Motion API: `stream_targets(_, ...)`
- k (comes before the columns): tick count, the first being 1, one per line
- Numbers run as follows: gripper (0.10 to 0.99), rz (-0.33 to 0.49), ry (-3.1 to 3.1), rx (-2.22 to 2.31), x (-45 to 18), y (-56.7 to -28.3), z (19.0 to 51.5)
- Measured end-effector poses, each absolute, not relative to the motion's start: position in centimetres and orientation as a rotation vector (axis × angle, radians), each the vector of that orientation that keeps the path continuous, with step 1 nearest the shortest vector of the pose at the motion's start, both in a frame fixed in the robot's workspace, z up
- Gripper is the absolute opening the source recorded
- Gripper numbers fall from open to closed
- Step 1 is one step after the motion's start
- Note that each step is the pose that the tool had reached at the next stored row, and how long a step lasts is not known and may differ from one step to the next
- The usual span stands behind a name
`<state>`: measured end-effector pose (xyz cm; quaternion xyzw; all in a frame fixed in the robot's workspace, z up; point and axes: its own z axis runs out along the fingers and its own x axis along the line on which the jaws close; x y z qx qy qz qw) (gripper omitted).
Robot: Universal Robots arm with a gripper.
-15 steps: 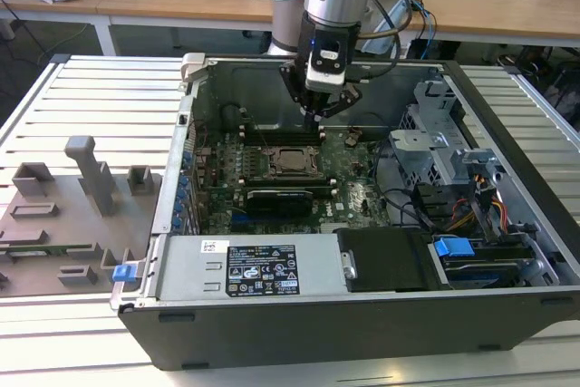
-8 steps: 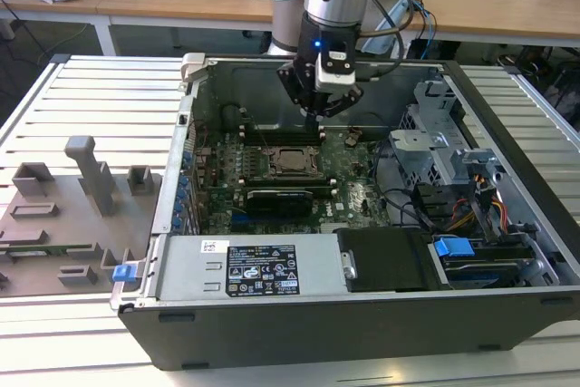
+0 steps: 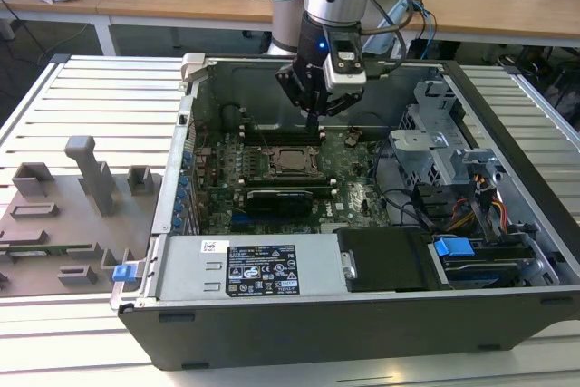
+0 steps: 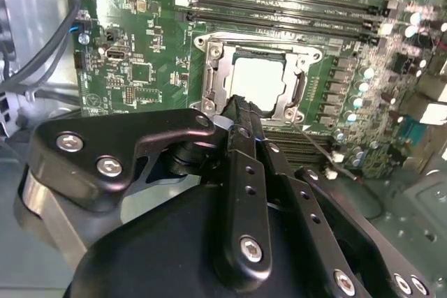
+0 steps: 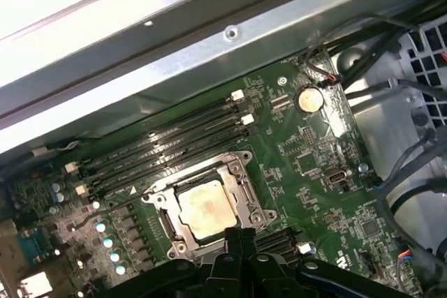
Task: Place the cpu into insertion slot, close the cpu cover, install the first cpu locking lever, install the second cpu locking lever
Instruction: 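Install the first cpu locking lever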
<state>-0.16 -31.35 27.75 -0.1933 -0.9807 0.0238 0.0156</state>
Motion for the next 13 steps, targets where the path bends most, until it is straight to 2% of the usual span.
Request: stream_targets(13,0.106,0.078,-3.095,-0.337,-0.16,-31.35,27.75)
